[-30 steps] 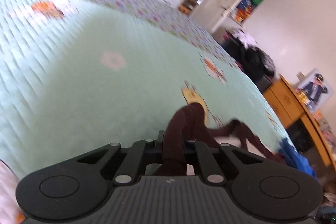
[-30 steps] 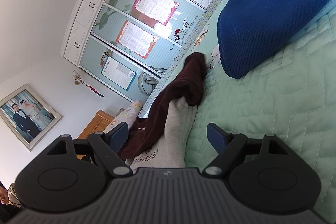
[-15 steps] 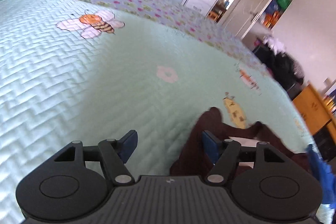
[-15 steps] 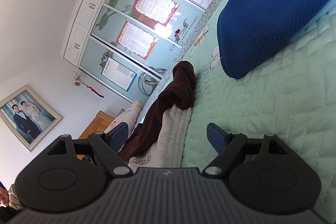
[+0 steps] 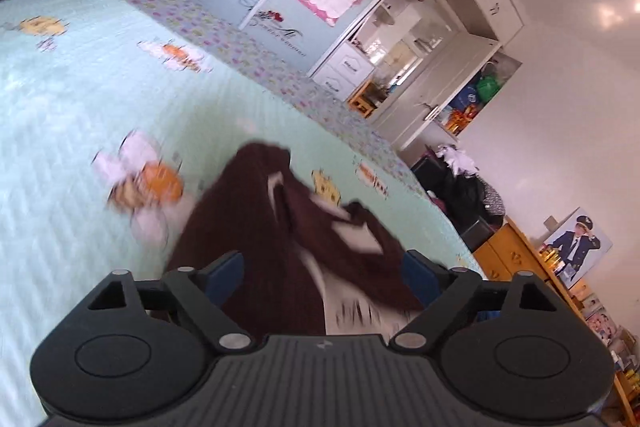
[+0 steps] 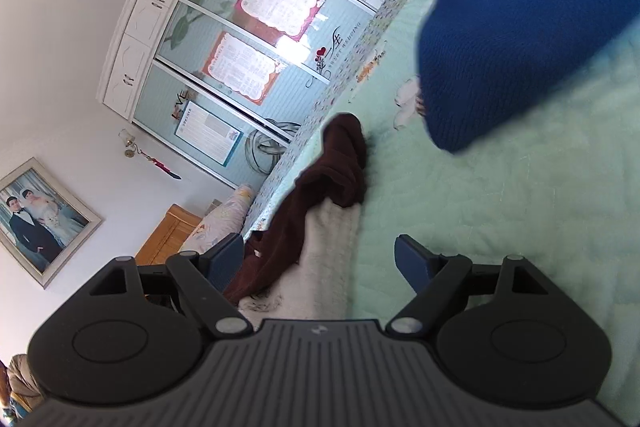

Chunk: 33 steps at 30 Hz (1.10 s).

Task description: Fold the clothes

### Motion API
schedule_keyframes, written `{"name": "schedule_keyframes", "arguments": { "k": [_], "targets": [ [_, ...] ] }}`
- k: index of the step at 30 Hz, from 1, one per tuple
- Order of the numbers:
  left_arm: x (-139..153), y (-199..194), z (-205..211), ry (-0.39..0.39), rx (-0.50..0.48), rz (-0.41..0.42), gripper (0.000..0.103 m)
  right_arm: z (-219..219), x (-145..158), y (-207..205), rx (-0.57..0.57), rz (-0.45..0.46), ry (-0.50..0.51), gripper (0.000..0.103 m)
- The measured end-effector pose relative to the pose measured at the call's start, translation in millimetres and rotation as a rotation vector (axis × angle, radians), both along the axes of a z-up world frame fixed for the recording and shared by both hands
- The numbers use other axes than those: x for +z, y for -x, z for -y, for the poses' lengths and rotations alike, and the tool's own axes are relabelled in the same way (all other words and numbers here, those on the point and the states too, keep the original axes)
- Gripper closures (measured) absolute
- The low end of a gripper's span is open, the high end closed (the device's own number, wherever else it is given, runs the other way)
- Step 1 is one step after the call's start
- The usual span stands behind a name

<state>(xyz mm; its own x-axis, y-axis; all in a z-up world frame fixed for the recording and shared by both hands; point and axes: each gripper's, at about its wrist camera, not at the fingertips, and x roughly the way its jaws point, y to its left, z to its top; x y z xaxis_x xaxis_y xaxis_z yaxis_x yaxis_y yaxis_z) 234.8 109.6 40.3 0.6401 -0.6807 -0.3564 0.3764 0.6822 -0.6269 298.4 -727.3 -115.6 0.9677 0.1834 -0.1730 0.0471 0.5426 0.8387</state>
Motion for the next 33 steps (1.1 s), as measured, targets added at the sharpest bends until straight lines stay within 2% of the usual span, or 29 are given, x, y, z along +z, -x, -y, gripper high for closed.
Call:
{"name": "schedule_keyframes", "arguments": {
  "k": [2, 4, 6, 8, 10, 12, 14, 16, 18, 20, 23, 27, 30, 33],
  "targets": [
    [-2, 19, -4, -0.051, 0.009, 0.004, 0.015, 2, 20, -5, -0.028, -0.024, 0.085, 0.015],
    [3, 32, -11, -0.13, 0.062, 0.01, 0.015, 2, 41, -11, -0.04, -0.048, 0.219, 0.014],
    [12, 40, -15, -0.184, 0.115, 0.04, 0.012, -1, 55, -17, -0.022, -0.051, 0.304, 0.014],
    [21, 49, -11, -0.277, 0.165, 0.106, 0.0, -3, 65, -25, -0.007, -0.051, 0.337, 0.015],
    [27, 56, 0, -0.404, 0.216, 0.162, 0.001, -3, 71, -39, 0.001, -0.065, 0.361, 0.015],
    [25, 49, 5, -0.506, 0.241, 0.146, 0.001, -1, 75, -62, 0.018, -0.093, 0.402, 0.016],
    [20, 41, 3, -0.57, 0.274, 0.121, 0.001, 3, 80, -87, 0.041, -0.119, 0.447, 0.025],
    [14, 36, -6, -0.579, 0.299, 0.106, 0.001, 8, 83, -116, 0.081, -0.154, 0.507, 0.043],
    [6, 33, -13, -0.583, 0.325, 0.086, 0.001, 12, 78, -144, 0.109, -0.202, 0.558, 0.052],
    [-5, 29, -20, -0.564, 0.332, 0.053, 0.001, 16, 70, -170, 0.13, -0.251, 0.595, 0.052],
    [-19, 30, -28, -0.515, 0.326, 0.032, 0.001, 18, 53, -200, 0.152, -0.301, 0.623, 0.062],
    [-37, 29, -30, -0.508, 0.314, 0.032, 0.001, 19, 42, -219, 0.194, -0.319, 0.658, 0.088],
    [-48, 29, -32, -0.483, 0.305, 0.029, 0.001, 23, 38, -228, 0.238, -0.34, 0.65, 0.092],
    [-58, 30, -35, -0.452, 0.315, 0.034, 0.001, 32, 36, -229, 0.242, -0.351, 0.563, 0.092]
  ]
}}
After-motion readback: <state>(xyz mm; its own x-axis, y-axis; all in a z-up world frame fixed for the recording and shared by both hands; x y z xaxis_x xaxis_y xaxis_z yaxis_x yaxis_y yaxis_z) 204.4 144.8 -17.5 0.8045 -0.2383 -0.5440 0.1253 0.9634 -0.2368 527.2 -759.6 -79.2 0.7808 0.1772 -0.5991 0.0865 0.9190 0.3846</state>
